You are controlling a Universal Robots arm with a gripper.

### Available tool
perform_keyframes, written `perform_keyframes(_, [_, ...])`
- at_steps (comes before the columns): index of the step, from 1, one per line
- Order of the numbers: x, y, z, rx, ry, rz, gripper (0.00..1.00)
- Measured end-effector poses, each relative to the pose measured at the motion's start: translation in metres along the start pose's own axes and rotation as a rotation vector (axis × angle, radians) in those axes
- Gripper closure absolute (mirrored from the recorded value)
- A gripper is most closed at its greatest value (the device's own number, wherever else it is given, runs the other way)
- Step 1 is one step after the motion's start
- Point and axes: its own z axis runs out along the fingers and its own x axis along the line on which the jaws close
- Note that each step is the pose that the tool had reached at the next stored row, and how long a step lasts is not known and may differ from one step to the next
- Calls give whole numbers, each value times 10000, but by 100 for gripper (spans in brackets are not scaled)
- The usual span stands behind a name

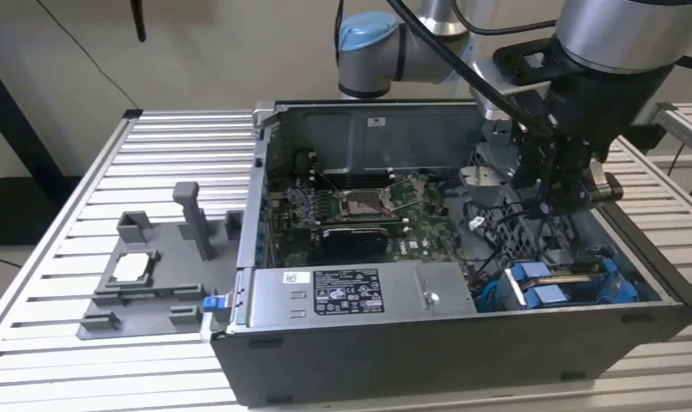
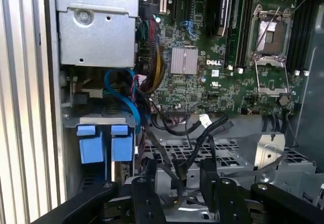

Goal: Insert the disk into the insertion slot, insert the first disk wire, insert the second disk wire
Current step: 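Insert the second disk wire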

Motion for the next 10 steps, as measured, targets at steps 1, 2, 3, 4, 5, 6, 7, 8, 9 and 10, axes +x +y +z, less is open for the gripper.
perform_keyframes(1, [-11,1,8,-3,-2,0,55])
perform_keyframes(2, [-14,1,11,-6,-3,1,55])
perform_keyframes(3, [-13,2,12,-8,-2,0,55])
perform_keyframes(4, [-13,2,12,-9,0,1,63])
perform_keyframes(5, [-13,2,12,-11,0,2,63])
perform_keyframes(6, [-12,3,13,-18,-2,4,65])
perform_keyframes(7, [-9,3,13,-28,-3,8,65])
perform_keyframes(8, [-5,3,12,-41,-3,9,71])
perform_keyframes(9, [1,3,11,-58,-2,12,78])
perform_keyframes(10, [9,3,9,-78,-2,15,78])
